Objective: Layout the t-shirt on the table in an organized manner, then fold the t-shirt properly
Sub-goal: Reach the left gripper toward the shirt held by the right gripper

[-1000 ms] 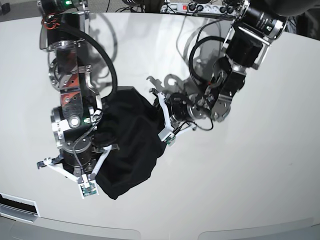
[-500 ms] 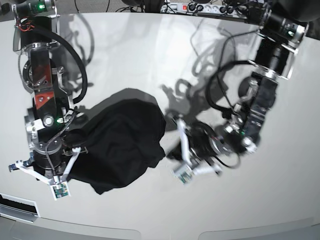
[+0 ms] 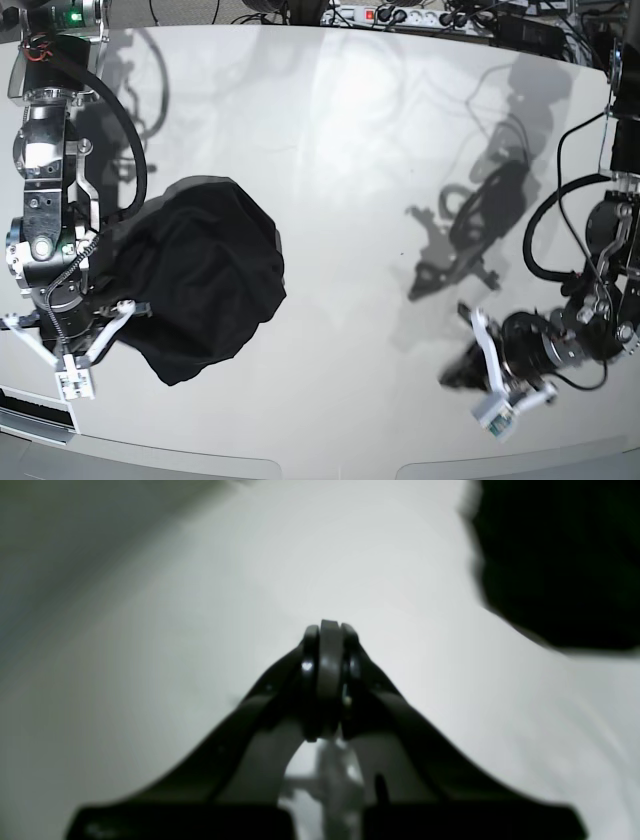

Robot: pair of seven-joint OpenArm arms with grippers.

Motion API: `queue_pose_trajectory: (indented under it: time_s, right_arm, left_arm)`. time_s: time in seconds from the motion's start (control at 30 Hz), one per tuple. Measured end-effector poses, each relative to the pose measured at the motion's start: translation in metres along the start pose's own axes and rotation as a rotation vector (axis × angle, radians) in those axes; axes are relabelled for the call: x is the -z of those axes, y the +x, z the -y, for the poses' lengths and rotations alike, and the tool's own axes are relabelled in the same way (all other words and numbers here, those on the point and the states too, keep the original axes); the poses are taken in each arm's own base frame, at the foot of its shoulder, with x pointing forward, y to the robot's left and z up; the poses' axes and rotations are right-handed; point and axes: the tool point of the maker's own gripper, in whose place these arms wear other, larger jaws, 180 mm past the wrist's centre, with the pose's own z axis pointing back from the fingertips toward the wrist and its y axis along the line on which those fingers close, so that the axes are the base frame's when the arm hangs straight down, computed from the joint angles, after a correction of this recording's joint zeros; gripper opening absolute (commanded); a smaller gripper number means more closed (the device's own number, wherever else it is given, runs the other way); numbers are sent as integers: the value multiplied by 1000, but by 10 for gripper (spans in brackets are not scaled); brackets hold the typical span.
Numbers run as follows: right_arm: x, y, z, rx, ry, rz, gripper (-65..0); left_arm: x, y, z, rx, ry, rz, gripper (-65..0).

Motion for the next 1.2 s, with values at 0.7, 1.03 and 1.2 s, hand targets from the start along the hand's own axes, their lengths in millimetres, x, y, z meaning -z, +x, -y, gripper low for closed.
queue_pose_trajectory:
  time_s: [0.7, 1.03, 1.2]
  right_arm:
    - [-1, -8, -12, -14, 52, -16, -650]
    - [-2, -8, -14, -23, 60, -16, -650]
    - [-2, -8, -14, -22, 60, -16, -650]
  left_arm:
    - [116, -85, 241, -235, -506, 10, -303]
    - [179, -19, 221, -275, -190, 85, -569]
    - [184, -26, 218, -261, -190, 34, -650]
